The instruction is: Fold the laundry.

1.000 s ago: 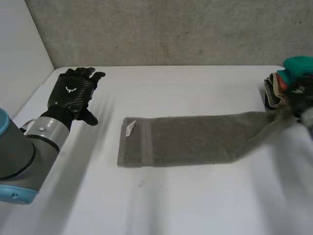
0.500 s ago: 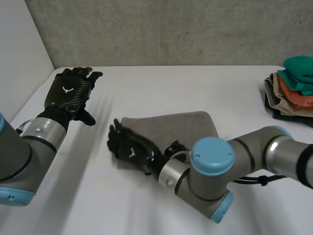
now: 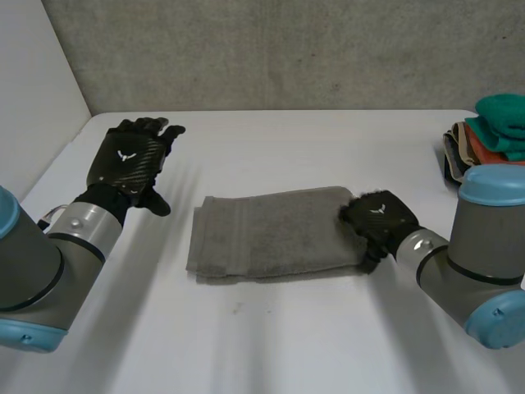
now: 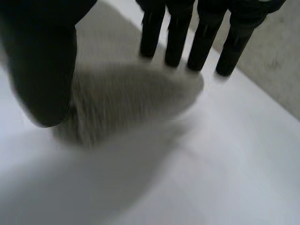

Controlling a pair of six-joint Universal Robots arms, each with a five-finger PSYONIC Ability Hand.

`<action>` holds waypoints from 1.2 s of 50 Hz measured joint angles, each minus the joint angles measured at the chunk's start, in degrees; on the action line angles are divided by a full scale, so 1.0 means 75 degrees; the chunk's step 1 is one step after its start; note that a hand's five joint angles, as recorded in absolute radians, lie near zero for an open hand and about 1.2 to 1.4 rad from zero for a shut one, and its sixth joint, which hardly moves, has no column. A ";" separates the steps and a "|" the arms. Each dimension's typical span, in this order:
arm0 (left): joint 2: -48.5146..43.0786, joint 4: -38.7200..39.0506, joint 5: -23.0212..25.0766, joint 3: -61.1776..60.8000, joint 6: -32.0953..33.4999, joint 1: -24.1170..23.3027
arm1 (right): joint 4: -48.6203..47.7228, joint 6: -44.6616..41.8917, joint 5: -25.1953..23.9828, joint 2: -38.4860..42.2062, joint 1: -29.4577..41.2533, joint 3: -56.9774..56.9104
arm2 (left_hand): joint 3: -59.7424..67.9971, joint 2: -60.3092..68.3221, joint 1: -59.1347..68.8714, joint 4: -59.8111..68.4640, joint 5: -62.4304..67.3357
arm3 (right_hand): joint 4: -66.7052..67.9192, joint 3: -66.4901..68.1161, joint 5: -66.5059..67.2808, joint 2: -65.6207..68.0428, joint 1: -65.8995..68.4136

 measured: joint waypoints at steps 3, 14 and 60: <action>0.0028 -0.0008 -0.0006 0.0042 0.0000 -0.0136 | -0.0055 -0.0177 0.0089 0.0141 -0.0149 0.0045 | 0.0000 0.0000 0.0000 0.0000 0.0000 | 0.3623 0.3638 0.3414 0.3782 0.3514; 0.0568 -0.0044 -0.0036 0.0472 0.0000 -0.0483 | -0.1860 -0.0574 0.0814 -0.0329 0.0029 -0.0034 | 0.0000 0.0000 0.0000 0.0000 0.0000 | 0.5011 0.4923 0.4666 0.4862 0.3944; -0.3062 -0.3850 -0.2465 0.3896 -0.1755 -0.2555 | 0.1777 0.2521 -0.0160 0.1486 0.1559 -0.3561 | 0.0000 0.0000 0.0001 0.0001 0.0000 | -0.2508 -0.2563 -0.2525 -0.2478 -0.2416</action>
